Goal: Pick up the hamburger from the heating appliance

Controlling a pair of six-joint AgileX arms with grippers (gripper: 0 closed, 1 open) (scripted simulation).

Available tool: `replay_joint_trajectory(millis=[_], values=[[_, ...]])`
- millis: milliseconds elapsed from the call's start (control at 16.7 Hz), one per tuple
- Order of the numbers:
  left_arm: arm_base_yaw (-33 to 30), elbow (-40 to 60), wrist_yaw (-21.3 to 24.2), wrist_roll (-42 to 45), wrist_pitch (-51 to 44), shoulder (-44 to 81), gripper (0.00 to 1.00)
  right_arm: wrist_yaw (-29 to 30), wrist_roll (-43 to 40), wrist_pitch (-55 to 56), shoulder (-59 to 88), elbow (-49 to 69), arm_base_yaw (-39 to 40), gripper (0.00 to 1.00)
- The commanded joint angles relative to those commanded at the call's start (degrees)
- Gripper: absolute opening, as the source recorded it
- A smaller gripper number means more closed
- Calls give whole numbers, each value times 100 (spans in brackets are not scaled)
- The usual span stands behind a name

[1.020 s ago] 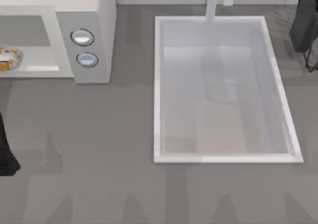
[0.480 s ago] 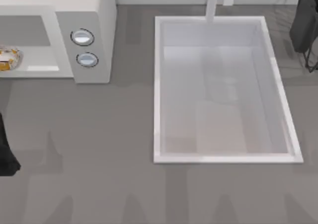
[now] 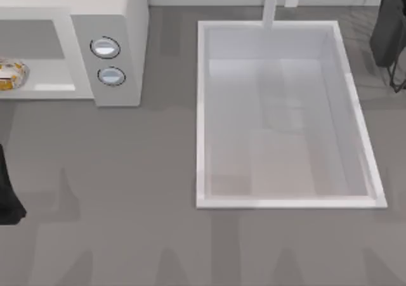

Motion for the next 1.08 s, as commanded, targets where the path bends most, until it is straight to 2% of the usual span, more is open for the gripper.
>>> replay_joint_trajectory(millis=[300, 540, 780, 1080], values=[[4, 20, 5, 2, 27, 54, 100, 0, 0, 0, 0, 0, 0, 100], [65, 299, 76, 30, 413, 835, 100, 0, 0, 0, 0, 0, 0, 100], [187, 859, 217, 85, 1187, 2396, 100, 0, 0, 0, 0, 0, 0, 100], [393, 1810, 457, 180, 2501, 5050, 100, 0, 0, 0, 0, 0, 0, 100]])
